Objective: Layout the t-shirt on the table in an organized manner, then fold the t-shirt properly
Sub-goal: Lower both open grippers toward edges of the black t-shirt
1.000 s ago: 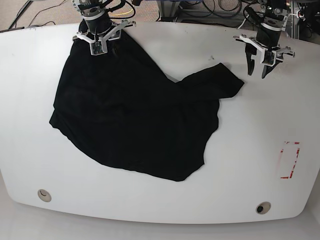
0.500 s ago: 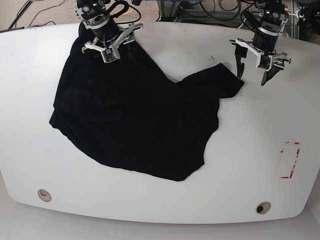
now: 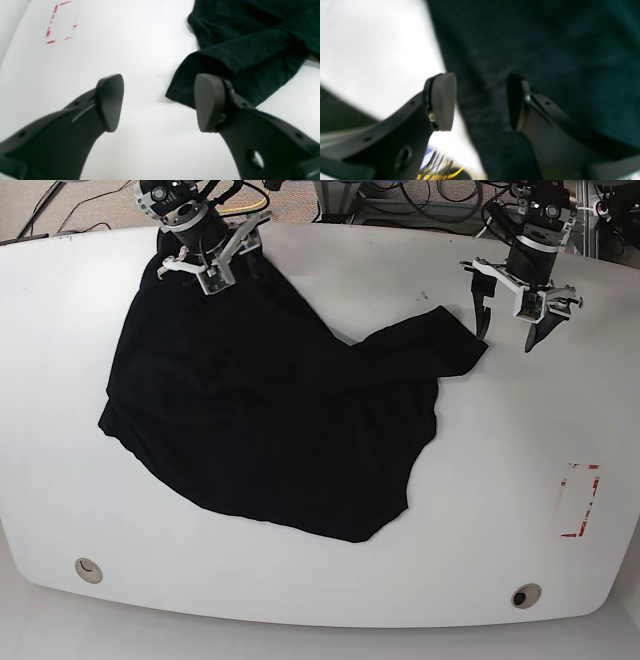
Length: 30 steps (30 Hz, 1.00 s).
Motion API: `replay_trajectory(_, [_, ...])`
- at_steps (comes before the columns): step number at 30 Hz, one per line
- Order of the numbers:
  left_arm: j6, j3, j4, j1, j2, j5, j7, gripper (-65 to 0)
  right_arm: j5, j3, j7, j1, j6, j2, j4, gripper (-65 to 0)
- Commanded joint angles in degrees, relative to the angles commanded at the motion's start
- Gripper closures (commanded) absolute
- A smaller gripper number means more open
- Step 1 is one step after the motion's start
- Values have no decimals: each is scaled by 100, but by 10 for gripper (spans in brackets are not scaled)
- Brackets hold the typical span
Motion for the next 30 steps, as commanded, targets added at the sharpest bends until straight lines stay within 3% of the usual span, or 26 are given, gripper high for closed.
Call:
replay_trajectory(5, [0, -9, 0, -44, 9, 0, 0, -424, 18, -35, -9, -53, 35, 193, -9, -320])
replay_trajectory(12, [0, 0, -9, -44, 18, 0, 0, -424, 0, -607, -35, -62, 9, 580, -26, -320])
replay_trajectory(30, [0, -9, -18, -44, 0, 9, 0, -422, -492, -765, -18, 79, 26, 774, -387, -315])
